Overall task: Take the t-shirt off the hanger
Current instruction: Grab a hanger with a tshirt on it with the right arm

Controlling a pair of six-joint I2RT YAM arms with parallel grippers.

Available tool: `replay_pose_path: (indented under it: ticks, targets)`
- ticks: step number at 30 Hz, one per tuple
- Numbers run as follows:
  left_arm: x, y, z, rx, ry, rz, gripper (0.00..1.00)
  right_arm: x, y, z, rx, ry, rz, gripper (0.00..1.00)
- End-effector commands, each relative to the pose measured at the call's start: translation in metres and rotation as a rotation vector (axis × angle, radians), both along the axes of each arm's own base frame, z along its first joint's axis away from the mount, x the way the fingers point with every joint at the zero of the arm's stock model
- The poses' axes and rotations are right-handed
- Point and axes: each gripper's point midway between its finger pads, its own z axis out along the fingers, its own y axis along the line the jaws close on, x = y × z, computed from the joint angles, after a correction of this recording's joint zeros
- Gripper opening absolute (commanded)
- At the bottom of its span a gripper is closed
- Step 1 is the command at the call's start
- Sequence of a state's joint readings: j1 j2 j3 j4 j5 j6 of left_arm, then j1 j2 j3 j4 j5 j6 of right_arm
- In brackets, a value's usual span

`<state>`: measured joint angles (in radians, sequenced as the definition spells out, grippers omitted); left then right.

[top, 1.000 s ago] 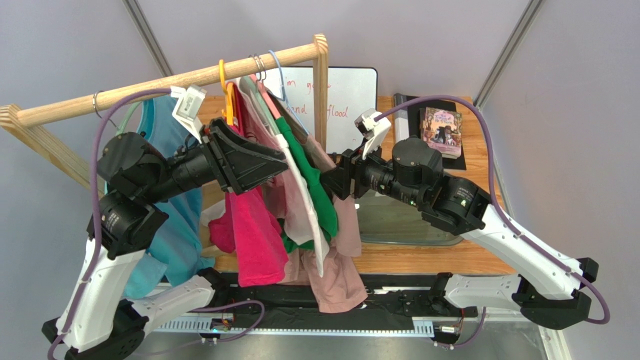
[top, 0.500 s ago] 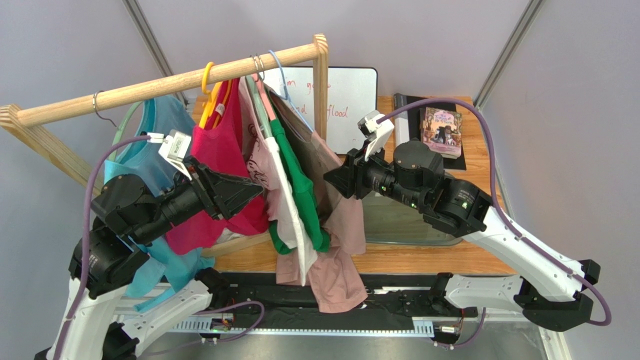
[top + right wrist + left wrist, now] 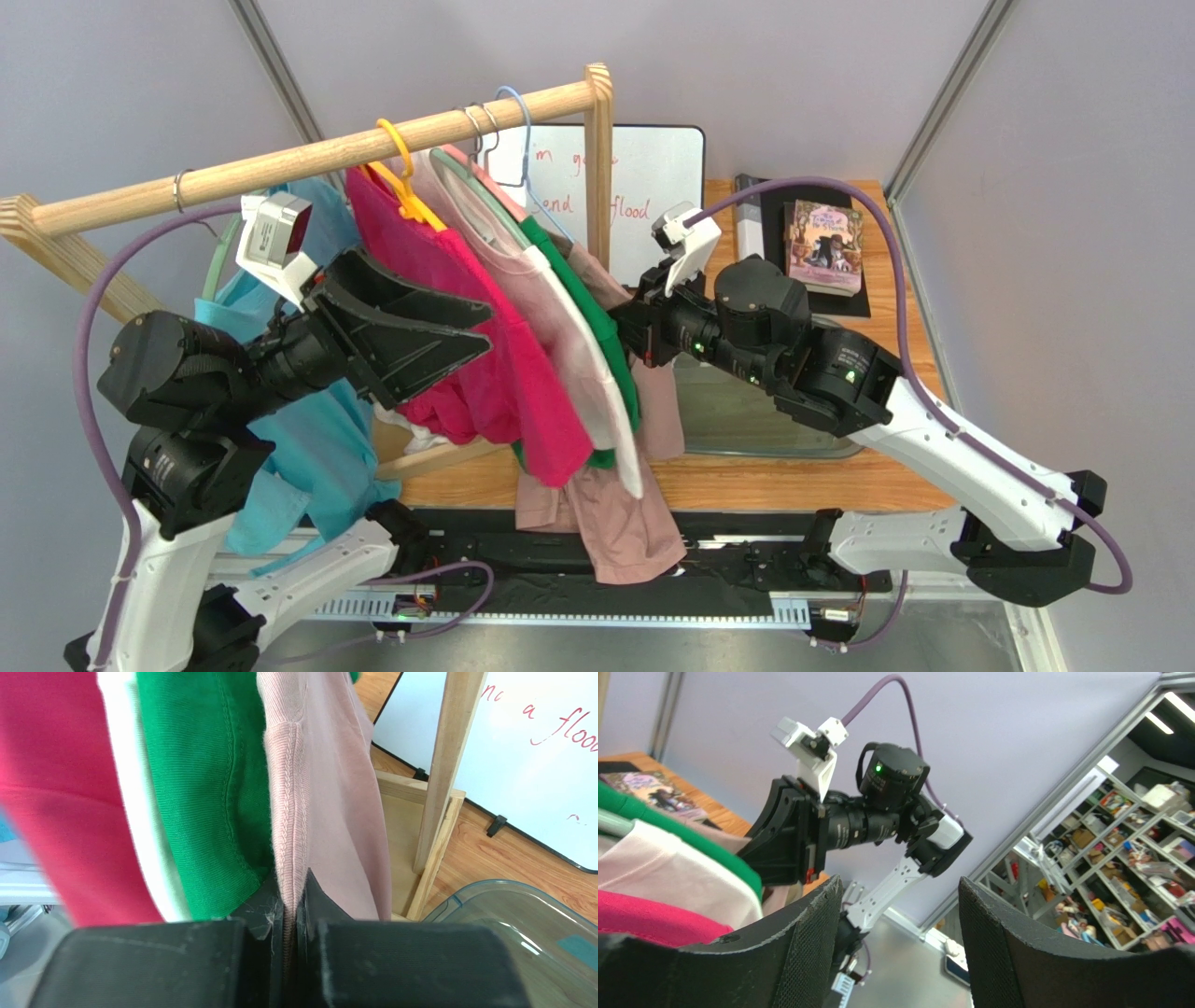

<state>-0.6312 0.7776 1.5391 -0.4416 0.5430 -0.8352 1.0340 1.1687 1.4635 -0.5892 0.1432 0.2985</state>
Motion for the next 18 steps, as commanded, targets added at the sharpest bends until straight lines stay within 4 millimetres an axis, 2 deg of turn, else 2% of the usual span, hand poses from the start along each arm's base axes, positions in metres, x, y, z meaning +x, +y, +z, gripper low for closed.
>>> replay_pose_path:
  ticks: [1,3,8,14,18]
  targets:
    - [0.004,-0.011,0.028,-0.071,0.008,-0.062,0.64,-0.001,-0.020,0.072,0.203,-0.129,-0.078,0.00]
    - [0.013,-0.019,0.031,-0.086,0.030,-0.076,0.63,-0.007,-0.025,0.089,0.261,-0.175,-0.074,0.00]
    - [0.031,-0.036,0.037,-0.094,0.073,-0.106,0.61,-0.022,-0.050,0.116,0.366,-0.245,-0.073,0.00]
    - [0.050,-0.057,0.043,-0.089,0.078,-0.108,0.60,-0.035,-0.064,0.117,0.390,-0.275,-0.044,0.00]
    - [0.064,-0.070,0.035,-0.053,0.105,-0.073,0.57,-0.041,-0.067,0.127,0.404,-0.307,-0.016,0.00]
